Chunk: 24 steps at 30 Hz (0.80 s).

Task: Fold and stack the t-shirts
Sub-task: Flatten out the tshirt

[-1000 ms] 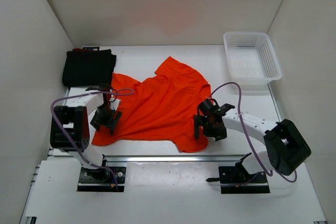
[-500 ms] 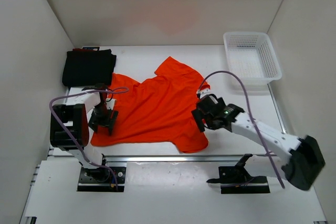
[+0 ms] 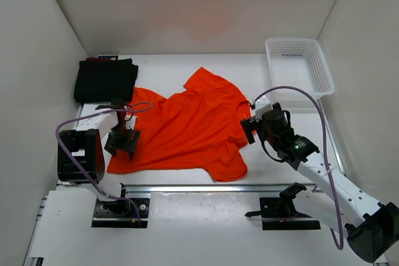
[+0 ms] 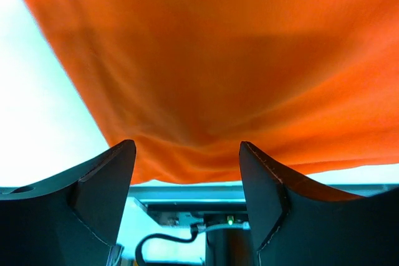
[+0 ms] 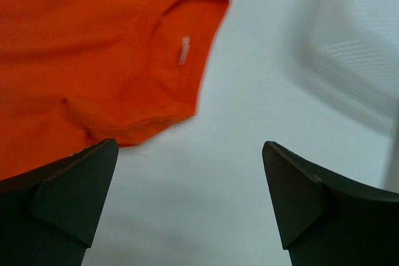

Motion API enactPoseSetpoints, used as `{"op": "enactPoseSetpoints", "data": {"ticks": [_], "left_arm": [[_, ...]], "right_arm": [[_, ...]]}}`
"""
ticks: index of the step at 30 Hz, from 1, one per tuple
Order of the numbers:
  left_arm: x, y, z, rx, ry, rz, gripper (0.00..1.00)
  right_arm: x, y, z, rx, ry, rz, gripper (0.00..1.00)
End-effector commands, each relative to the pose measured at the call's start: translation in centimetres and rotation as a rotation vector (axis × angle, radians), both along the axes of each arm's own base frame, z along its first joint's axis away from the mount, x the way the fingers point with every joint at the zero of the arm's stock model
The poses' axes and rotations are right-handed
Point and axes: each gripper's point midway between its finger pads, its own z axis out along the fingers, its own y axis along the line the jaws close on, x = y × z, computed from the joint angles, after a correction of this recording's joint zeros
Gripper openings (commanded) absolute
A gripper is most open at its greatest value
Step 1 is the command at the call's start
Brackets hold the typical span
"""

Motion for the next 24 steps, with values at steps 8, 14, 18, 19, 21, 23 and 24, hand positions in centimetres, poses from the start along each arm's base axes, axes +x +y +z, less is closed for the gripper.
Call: {"op": "enactPoseSetpoints", "data": {"ticks": [8, 14, 18, 19, 21, 23, 24], "left_arm": [[-1.3, 0.4, -0.5, 0.012, 0.039, 0.051, 0.78], [0.2, -0.5, -0.6, 0.037, -0.025, -0.006, 0.75], [0.3, -0.3, -0.9, 0.017, -0.013, 0.008, 0.6], [0.5, -0.4, -0.8, 0.01, -0.015, 0.001, 0.52], [0.8, -0.5, -0.7, 0.019, -0.018, -0.016, 0.4], [1.3, -0.9, -0.6, 0.027, -0.038, -0.057, 0.28], [1.3, -1.1, -0.6, 0.027, -0.044, -0.057, 0.24]], "right_arm": [[-9.2, 4.2, -12.1, 0.346, 0.529, -0.096, 0.99], [-9.9, 4.9, -13.4, 0.308, 0.609, -0.1, 0.99], [-11.5, 5.9, -14.7, 0.384, 0.695, -0.101, 0.9], [-11.7, 5.6, -15.1, 0.368, 0.694, -0.127, 0.86], [-12.4, 4.9, -16.3, 0.323, 0.738, -0.175, 0.69], [-12.6, 4.5, -16.9, 0.284, 0.784, -0.22, 0.41], [-13.2, 4.1, -17.4, 0.239, 0.826, -0.234, 0.39]]}}
